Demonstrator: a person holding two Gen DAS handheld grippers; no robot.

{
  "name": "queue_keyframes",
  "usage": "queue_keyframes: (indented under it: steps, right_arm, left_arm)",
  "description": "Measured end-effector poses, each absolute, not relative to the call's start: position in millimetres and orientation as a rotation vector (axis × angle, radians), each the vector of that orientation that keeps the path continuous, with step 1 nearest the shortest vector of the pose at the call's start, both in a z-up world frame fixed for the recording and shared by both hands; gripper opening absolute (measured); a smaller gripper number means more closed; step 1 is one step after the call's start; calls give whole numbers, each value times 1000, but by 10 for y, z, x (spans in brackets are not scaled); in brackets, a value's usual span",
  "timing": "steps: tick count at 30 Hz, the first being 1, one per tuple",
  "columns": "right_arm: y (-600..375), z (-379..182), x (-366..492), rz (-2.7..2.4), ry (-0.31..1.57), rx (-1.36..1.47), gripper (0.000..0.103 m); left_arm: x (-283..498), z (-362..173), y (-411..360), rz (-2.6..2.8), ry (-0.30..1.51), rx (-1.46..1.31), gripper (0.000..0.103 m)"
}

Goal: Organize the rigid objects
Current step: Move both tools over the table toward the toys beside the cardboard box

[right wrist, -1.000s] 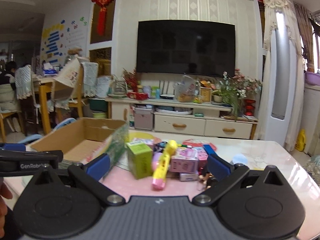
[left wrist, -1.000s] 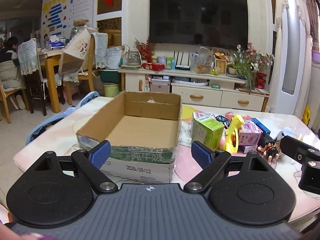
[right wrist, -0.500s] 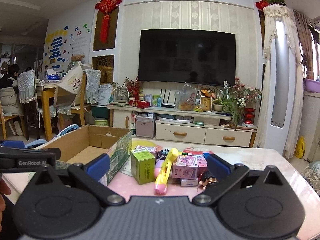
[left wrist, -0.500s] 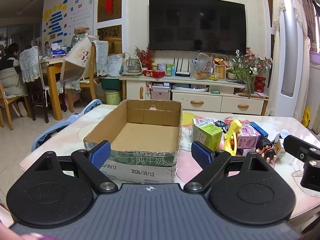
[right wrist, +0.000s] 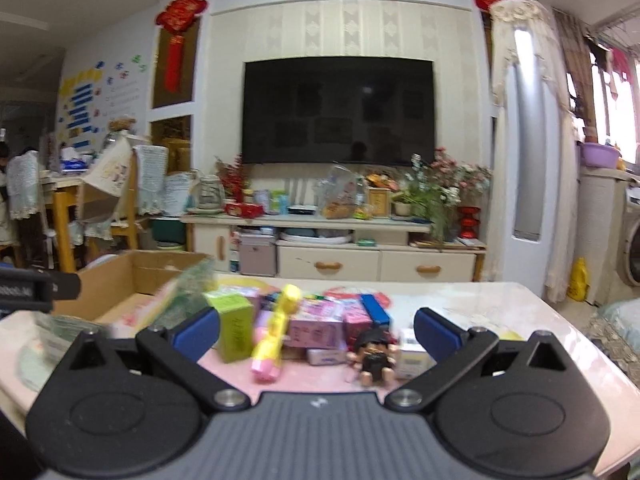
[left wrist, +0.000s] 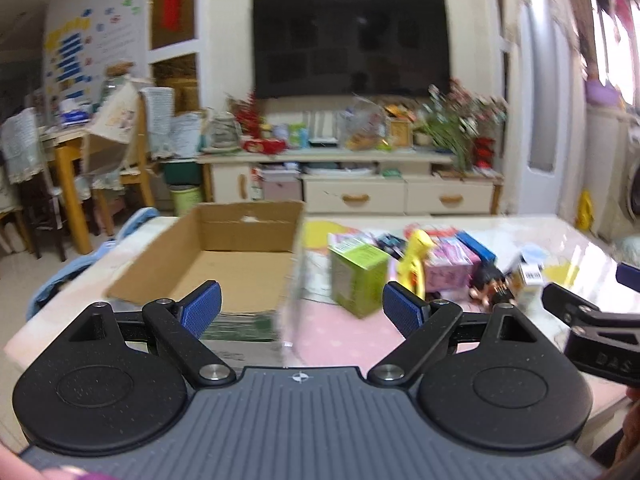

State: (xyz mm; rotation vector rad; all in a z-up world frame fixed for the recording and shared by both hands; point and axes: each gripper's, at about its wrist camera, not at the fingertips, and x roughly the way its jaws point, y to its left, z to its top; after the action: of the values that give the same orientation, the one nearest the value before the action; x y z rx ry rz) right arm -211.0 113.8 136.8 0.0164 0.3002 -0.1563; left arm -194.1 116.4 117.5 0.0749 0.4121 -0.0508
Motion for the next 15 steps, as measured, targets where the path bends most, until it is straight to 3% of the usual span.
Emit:
queue_keyframes:
  steps: [15]
  right_arm:
    - [398, 789, -1492, -215, 506, 63, 102]
  left_arm:
    - [-1158, 614, 428, -184, 530, 150, 103]
